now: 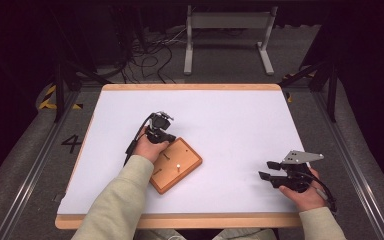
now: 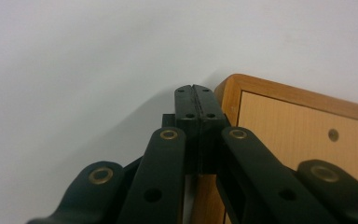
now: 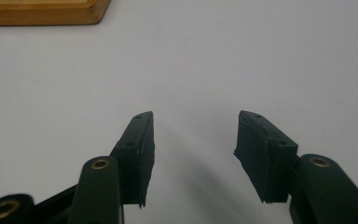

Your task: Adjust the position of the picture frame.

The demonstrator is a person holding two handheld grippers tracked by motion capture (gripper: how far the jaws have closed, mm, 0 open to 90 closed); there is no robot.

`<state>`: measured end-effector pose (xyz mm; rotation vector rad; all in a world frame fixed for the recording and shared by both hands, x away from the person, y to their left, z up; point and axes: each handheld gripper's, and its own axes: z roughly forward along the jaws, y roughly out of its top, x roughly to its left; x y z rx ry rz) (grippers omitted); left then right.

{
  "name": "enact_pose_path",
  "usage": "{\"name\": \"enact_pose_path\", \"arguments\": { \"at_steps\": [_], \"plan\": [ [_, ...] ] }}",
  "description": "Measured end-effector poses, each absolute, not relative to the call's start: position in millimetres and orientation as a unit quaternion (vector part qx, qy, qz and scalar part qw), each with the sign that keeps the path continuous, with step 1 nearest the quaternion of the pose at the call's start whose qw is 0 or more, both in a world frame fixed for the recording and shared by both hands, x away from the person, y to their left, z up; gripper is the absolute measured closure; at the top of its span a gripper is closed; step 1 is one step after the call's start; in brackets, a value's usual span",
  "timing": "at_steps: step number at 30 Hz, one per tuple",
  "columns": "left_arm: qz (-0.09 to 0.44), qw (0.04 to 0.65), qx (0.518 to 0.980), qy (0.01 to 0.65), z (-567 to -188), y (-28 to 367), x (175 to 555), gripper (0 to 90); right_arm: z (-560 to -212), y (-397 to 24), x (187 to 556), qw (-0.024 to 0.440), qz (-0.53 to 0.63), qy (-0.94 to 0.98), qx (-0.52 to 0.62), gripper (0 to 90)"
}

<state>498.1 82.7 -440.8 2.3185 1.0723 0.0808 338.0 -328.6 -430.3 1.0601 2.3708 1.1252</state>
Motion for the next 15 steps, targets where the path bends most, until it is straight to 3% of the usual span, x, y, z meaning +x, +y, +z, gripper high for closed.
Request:
{"name": "enact_pose_path", "arguments": {
  "at_steps": [6, 15],
  "plan": [
    [0.036, 0.298, 0.874, 0.383, -442, 75, 487, 89.9, -431, -327, 341, 0.153, 0.393, 0.829, 0.368, 47.3],
    [0.066, 0.355, 0.866, 0.346, -417, 103, 443, 89.3, -431, -325, 341, 0.152, 0.392, 0.831, 0.365, 47.3]
  ]
}}
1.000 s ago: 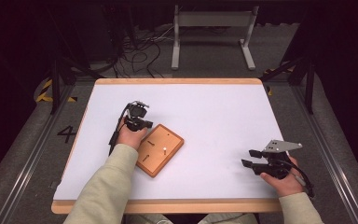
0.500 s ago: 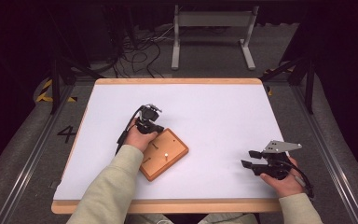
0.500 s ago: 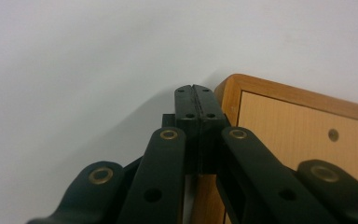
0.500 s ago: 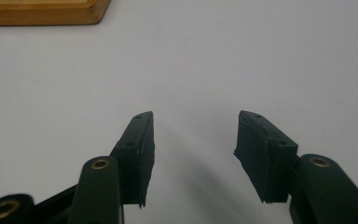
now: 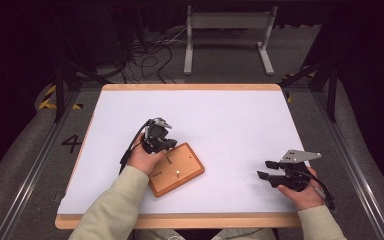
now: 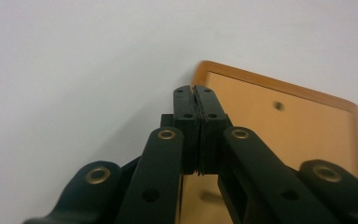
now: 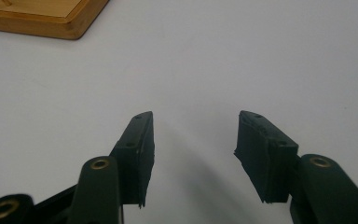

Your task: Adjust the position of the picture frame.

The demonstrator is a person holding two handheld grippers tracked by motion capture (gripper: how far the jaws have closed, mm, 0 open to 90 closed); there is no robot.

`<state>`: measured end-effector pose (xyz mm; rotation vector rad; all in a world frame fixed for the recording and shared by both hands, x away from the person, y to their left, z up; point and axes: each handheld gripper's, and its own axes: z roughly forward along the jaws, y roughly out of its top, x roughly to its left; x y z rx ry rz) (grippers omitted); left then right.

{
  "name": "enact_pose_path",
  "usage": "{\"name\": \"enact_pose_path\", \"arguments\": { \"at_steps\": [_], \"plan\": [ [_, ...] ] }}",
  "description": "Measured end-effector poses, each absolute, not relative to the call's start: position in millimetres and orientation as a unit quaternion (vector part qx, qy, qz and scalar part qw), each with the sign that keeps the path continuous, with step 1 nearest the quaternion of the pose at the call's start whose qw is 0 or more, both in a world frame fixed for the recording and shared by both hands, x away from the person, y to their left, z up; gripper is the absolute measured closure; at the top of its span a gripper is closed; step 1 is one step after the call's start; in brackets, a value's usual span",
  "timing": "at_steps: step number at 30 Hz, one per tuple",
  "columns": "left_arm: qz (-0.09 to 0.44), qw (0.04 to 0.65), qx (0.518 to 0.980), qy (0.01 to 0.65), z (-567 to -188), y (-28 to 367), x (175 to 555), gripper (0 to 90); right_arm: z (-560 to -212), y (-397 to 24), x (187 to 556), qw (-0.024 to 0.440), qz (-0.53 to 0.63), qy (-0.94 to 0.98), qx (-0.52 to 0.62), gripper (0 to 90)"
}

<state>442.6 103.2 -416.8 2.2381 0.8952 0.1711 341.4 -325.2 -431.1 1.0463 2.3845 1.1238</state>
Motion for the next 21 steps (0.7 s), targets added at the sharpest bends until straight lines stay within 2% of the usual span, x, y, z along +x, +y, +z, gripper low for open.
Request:
{"name": "enact_pose_path", "arguments": {
  "at_steps": [5, 12, 21],
  "plan": [
    [0.052, 0.362, 0.879, 0.304, -412, 115, 406, 89.8, -431, -323, 341, 0.153, 0.390, 0.832, 0.364, 47.3],
    [0.040, 0.367, 0.886, 0.281, -409, 127, 379, 89.9, -431, -319, 342, 0.150, 0.389, 0.835, 0.358, 47.3],
    [0.023, 0.344, 0.909, 0.232, -416, 121, 345, 89.9, -431, -318, 342, 0.150, 0.389, 0.836, 0.357, 47.2]
  ]
}}
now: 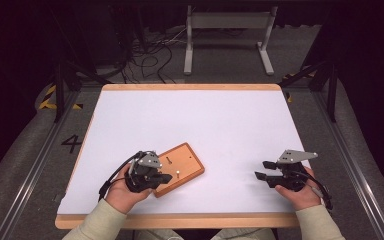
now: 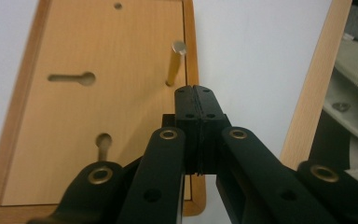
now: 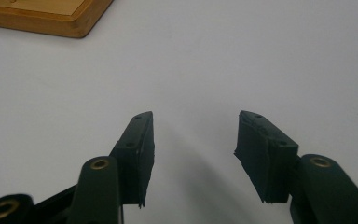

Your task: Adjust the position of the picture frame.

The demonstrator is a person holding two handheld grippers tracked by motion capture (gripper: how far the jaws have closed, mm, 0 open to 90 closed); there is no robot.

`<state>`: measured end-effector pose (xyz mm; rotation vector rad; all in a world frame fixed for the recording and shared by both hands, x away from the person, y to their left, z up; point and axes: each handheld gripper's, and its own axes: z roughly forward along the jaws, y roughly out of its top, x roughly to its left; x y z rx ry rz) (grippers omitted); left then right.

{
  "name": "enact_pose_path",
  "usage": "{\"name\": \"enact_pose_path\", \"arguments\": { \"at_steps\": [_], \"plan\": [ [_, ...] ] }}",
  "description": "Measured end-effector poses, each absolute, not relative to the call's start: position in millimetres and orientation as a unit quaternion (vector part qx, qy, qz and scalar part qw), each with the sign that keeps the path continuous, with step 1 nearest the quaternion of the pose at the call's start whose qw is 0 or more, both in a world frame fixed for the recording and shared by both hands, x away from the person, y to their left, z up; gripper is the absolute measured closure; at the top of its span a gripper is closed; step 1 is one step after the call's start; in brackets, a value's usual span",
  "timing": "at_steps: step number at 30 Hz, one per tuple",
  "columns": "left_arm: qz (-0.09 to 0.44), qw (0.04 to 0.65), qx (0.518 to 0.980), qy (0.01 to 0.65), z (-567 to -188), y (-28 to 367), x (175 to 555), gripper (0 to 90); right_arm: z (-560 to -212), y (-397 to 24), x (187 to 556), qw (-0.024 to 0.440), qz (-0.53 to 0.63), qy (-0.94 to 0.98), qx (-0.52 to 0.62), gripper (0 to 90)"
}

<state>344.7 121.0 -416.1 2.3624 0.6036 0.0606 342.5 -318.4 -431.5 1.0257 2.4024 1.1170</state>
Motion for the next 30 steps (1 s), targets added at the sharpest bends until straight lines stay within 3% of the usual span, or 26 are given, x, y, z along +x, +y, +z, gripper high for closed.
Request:
{"name": "enact_pose_path", "arguments": {
  "at_steps": [12, 23, 25, 30],
  "plan": [
    [-0.036, 0.313, 0.927, 0.204, -437, 113, 330, 89.8, -432, -318, 343, 0.145, 0.388, 0.838, 0.354, 46.8],
    [-0.003, 0.276, 0.933, 0.230, -444, 118, 332, 90.0, -432, -313, 348, 0.138, 0.390, 0.842, 0.347, 46.4],
    [-0.011, 0.284, 0.924, 0.255, -445, 124, 336, 90.0, -432, -312, 348, 0.138, 0.389, 0.842, 0.347, 46.4],
    [0.026, 0.298, 0.909, 0.291, -448, 142, 350, 90.0, -432, -312, 348, 0.136, 0.390, 0.843, 0.345, 46.4]
  ]
}}
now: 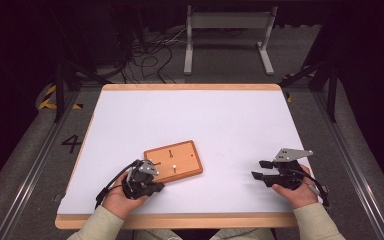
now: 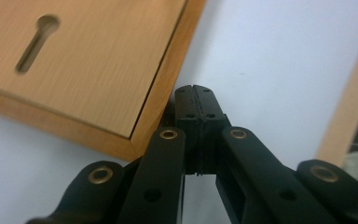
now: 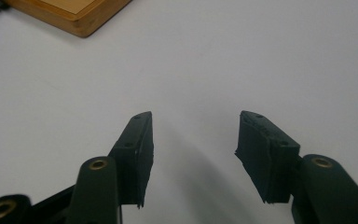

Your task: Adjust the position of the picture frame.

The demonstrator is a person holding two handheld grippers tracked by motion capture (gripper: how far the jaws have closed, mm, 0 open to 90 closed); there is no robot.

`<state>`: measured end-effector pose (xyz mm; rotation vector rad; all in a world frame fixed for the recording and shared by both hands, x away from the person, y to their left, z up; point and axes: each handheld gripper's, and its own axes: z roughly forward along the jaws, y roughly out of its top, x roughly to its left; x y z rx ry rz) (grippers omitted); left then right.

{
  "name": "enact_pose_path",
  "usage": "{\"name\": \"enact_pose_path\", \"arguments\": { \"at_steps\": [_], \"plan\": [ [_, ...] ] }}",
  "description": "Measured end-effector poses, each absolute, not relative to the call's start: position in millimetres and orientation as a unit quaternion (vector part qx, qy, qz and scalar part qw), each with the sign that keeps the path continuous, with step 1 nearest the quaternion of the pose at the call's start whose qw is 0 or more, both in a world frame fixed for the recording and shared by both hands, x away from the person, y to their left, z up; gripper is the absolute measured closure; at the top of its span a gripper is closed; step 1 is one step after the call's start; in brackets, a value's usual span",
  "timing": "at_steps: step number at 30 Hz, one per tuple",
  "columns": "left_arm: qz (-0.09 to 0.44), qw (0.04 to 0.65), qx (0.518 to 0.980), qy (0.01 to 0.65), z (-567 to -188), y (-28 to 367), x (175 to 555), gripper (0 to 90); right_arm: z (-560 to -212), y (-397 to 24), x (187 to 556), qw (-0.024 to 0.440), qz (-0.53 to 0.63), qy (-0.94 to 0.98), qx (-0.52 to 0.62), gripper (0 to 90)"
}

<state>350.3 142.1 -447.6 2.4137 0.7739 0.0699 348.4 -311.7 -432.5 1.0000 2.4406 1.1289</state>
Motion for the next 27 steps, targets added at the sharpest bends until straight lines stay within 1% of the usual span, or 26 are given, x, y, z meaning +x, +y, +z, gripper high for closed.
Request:
{"name": "enact_pose_path", "arguments": {
  "at_steps": [7, 10, 11, 14, 16, 17, 20, 21, 24, 27],
  "plan": [
    [0.041, 0.311, 0.893, 0.323, -449, 156, 359, 89.9, -433, -312, 348, 0.137, 0.388, 0.843, 0.345, 46.4],
    [0.027, 0.337, 0.884, 0.323, -445, 162, 359, 89.7, -433, -312, 347, 0.136, 0.389, 0.843, 0.345, 46.4],
    [0.029, 0.353, 0.876, 0.328, -441, 165, 360, 89.6, -433, -312, 347, 0.137, 0.389, 0.843, 0.346, 46.4],
    [0.060, 0.371, 0.855, 0.356, -433, 170, 364, 89.0, -433, -312, 348, 0.135, 0.388, 0.843, 0.347, 46.4],
    [0.082, 0.375, 0.836, 0.391, -430, 177, 371, 88.8, -433, -312, 347, 0.135, 0.388, 0.843, 0.347, 46.4],
    [0.082, 0.375, 0.836, 0.391, -430, 177, 371, 88.3, -433, -312, 347, 0.135, 0.388, 0.843, 0.347, 46.4],
    [0.116, 0.362, 0.814, 0.439, -432, 186, 383, 88.4, -433, -312, 347, 0.135, 0.387, 0.843, 0.348, 46.4],
    [0.119, 0.353, 0.810, 0.453, -435, 189, 389, 88.9, -434, -312, 347, 0.135, 0.388, 0.843, 0.348, 46.4],
    [0.111, 0.328, 0.811, 0.472, -444, 192, 402, 89.8, -434, -312, 346, 0.135, 0.387, 0.843, 0.348, 46.4],
    [0.093, 0.319, 0.818, 0.469, -453, 186, 409, 89.8, -435, -313, 346, 0.134, 0.387, 0.843, 0.349, 46.4]
  ]
}}
